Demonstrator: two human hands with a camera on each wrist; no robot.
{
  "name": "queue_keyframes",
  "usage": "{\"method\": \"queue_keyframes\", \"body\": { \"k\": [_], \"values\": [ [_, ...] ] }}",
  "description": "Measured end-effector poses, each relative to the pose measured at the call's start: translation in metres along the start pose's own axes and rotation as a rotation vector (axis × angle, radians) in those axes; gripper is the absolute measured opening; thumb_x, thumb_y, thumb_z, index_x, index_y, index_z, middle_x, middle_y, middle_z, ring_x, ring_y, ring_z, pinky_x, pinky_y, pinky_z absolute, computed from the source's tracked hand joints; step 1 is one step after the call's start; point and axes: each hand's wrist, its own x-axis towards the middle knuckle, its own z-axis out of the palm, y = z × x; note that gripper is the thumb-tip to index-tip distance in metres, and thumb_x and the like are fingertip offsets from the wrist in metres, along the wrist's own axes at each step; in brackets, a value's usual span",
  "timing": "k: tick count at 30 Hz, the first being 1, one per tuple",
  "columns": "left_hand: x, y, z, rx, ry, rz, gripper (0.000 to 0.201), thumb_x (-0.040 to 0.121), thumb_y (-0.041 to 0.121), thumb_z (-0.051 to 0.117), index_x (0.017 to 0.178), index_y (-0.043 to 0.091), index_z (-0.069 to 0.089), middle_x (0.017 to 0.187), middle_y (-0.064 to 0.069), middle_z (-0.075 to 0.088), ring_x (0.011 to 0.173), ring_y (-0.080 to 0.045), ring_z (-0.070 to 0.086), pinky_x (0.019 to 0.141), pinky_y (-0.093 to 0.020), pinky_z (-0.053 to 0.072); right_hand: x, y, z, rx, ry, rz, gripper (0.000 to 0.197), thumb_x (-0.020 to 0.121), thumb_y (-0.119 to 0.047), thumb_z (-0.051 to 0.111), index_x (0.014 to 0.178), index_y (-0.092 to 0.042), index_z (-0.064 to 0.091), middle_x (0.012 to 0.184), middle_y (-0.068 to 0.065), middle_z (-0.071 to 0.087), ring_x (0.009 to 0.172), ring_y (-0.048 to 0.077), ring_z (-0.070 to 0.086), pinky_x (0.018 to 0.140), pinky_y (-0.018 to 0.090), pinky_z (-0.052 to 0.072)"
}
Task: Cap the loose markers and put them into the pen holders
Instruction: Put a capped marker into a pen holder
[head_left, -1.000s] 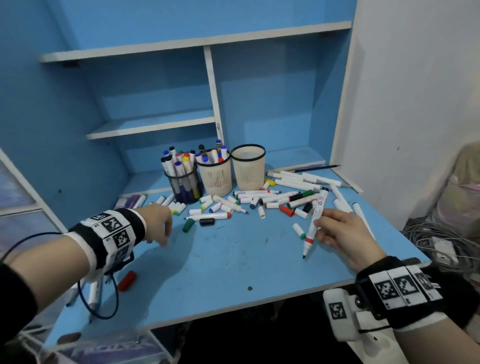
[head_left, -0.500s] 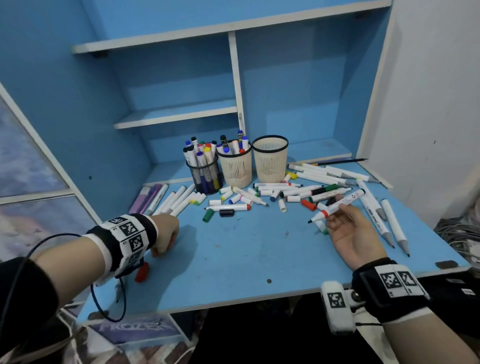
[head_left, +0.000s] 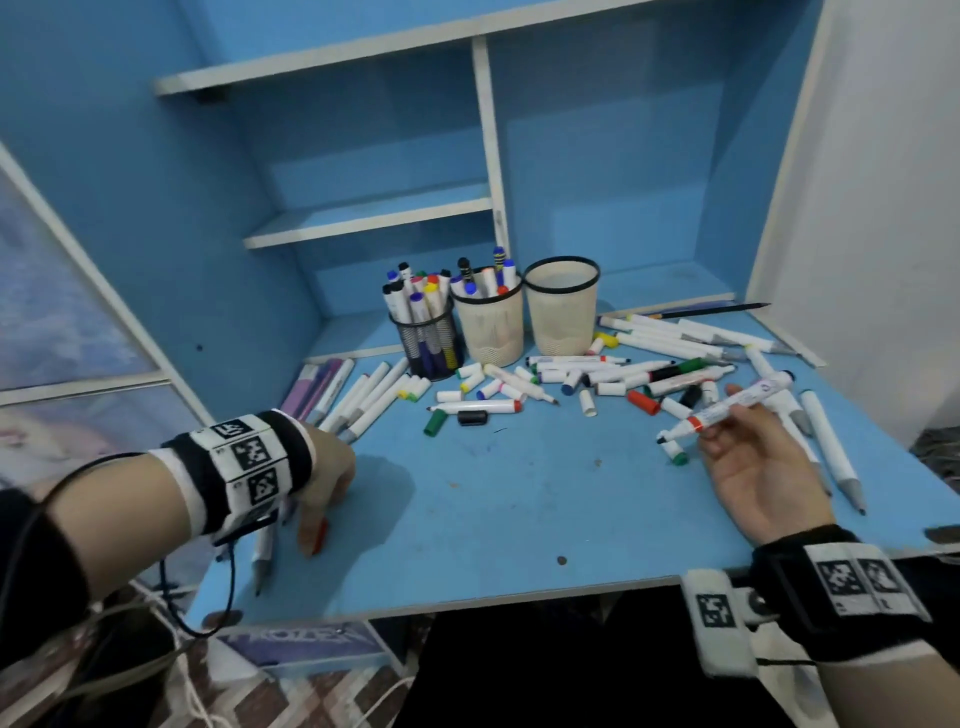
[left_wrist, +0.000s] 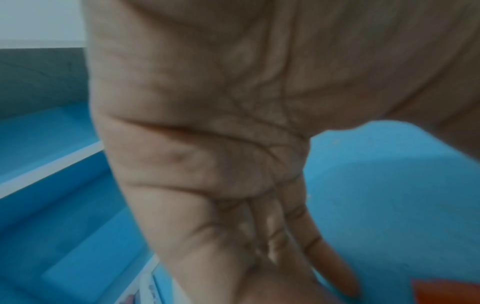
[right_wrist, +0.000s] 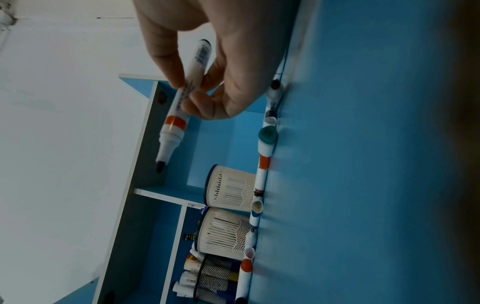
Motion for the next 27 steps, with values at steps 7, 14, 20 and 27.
{"method": "queue_keyframes", "body": {
  "k": [7,14,20,27],
  "values": [
    [0.003,0.01,0.011,0.006,0.104,-0.009,0.042,0.067,0.021,0.081,0.104,0.007,0.07,0.105,-0.01,0.071,0.084,-0.015,0.063,0.054,-0.014,0.043,0.0,0.0,-0.002,-0.022,-0.024,-0.019,0.038,0.094,-0.007,0.045,0.072,-0.02,0.073,0.069,-0.005,0.066,0.059,0.004,0.057,0.057,0.013,0.047],
    [0.015,0.021,-0.022,-0.152,0.426,0.043,0.028,0.074,0.014,0.072,0.101,0.01,0.071,0.106,-0.004,0.069,0.098,-0.019,0.062,0.067,-0.018,0.043,-0.005,-0.002,-0.001,0.0,0.003,-0.043,0.023,0.093,-0.004,0.044,0.085,-0.015,0.063,0.065,-0.003,0.064,0.057,0.006,0.057,0.055,0.014,0.048],
    [0.03,0.046,-0.062,-0.285,0.613,0.113,0.036,0.078,0.02,0.073,0.112,0.011,0.067,0.112,-0.004,0.065,0.104,-0.021,0.058,0.086,-0.027,0.047,-0.008,-0.004,0.002,-0.014,0.032,-0.059,0.019,0.093,-0.003,0.044,0.088,-0.014,0.059,0.064,-0.004,0.064,0.056,0.006,0.057,0.053,0.015,0.048],
    [0.031,0.113,-0.117,-0.435,0.783,0.332,0.029,0.083,0.028,0.068,0.106,0.012,0.067,0.108,-0.005,0.066,0.097,-0.02,0.06,0.081,-0.027,0.048,-0.008,-0.004,0.001,0.007,0.061,-0.079,0.02,0.091,0.002,0.047,0.092,-0.015,0.058,0.071,0.0,0.066,0.059,0.009,0.06,0.055,0.017,0.05]
  ]
}}
